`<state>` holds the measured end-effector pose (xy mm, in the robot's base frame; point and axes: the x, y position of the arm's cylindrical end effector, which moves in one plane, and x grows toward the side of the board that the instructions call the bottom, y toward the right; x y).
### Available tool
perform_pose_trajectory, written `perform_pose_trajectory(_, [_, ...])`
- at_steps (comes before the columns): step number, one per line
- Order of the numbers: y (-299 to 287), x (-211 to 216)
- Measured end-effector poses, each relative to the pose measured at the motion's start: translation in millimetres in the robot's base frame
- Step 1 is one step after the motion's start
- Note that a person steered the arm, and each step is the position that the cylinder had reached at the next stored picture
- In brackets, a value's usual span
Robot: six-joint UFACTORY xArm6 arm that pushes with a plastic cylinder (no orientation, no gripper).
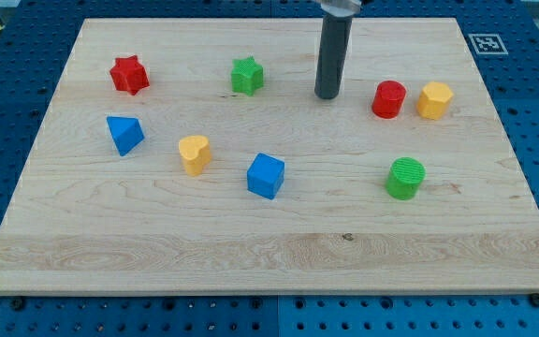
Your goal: Push the red circle into the yellow hexagon
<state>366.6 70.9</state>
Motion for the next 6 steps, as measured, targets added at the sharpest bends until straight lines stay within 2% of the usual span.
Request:
perform_pose_trajectory(4, [92, 11])
perform_pose_trajectory(5, [52, 26])
perform_pose_trajectory(6, [-25, 54])
